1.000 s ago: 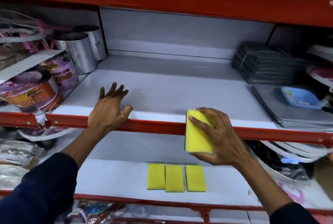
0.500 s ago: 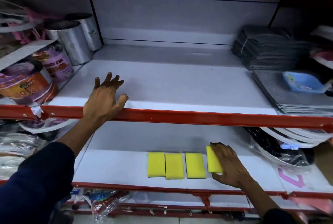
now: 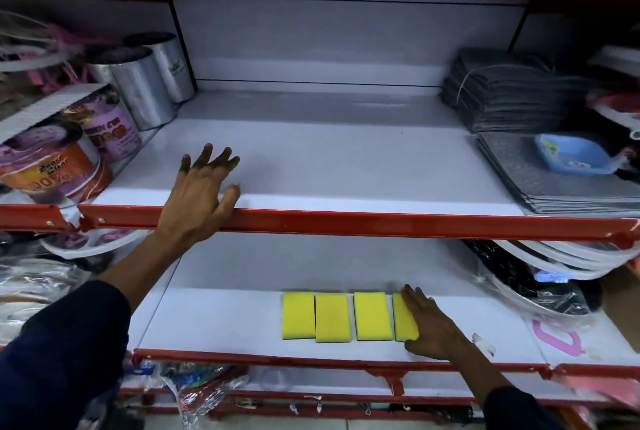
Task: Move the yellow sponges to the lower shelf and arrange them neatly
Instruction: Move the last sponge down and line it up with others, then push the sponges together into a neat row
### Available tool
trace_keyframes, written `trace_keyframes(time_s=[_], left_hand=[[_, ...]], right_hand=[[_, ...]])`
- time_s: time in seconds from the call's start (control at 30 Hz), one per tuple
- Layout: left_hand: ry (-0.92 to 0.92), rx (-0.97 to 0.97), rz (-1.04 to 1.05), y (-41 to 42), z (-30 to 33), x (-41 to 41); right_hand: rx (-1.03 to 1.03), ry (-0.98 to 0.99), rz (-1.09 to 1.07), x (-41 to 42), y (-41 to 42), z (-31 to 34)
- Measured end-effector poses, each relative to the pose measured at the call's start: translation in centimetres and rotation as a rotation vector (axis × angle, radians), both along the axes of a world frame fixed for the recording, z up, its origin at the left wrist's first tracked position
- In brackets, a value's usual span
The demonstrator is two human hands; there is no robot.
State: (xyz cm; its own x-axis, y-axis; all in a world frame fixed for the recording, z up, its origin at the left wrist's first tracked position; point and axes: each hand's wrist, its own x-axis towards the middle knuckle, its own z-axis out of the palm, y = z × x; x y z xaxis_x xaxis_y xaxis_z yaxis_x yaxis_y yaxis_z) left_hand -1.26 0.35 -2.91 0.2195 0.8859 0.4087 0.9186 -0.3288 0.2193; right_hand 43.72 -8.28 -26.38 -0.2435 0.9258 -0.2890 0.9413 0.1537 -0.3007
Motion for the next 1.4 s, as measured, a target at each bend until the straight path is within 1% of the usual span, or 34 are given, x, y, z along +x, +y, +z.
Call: trace_keyframes(time_s=[0.2,0.27,0.33,0.4,0.53,0.67,0.8,0.9,1.0,1.13,1.27,1.4], left_hand=[[0.032,0.269,-0.228,-5.2,-2.3,6.0],[0.038,0.334,-0.341,-6.9,-3.6,8.5],[0.058,0.356,-0.438,-8.2,-5.5,11.0],[0.090,0.310,-0.511,-9.1,-7.9,13.3],[0.103,0.090,-0.574,-9.9,-13.6,17.3],[0.122,-0.215,-0.499,-9.0,-19.1,20.8],[0.169,-0.435,-0.390,-7.5,-22.3,23.6],[0.204,-0.524,-0.326,-6.8,-23.1,24.5],[0.183,-0.587,-0.302,-6.8,-23.7,24.2],[0.098,-0.616,-0.296,-7.5,-24.3,23.1],[0.084,-0.660,-0.287,-8.2,-24.5,22.3],[0.051,-0.681,-0.284,-9.1,-24.6,21.9]], right_hand=[[0.119,0.075,-0.081,0.1,-0.8,0.0],[0.168,0.098,-0.111,-0.2,-1.0,-0.1],[0.201,0.118,-0.154,-0.5,-1.0,-0.3],[0.224,0.140,-0.202,-0.8,-0.9,-0.6],[0.239,0.173,-0.296,-1.1,-0.7,-1.0],[0.204,0.173,-0.304,-0.8,-0.3,-2.2],[0.203,0.197,-0.266,-0.6,-0.8,-2.9],[0.213,0.237,-0.225,-0.3,-1.4,-3.2],[0.186,0.257,-0.192,-0.1,-2.3,-3.2],[0.178,0.280,-0.182,-0.2,-3.3,-3.1],[0.152,0.283,-0.208,-0.7,-3.9,-2.9],[0.170,0.310,-0.233,-1.1,-4.3,-2.7]])
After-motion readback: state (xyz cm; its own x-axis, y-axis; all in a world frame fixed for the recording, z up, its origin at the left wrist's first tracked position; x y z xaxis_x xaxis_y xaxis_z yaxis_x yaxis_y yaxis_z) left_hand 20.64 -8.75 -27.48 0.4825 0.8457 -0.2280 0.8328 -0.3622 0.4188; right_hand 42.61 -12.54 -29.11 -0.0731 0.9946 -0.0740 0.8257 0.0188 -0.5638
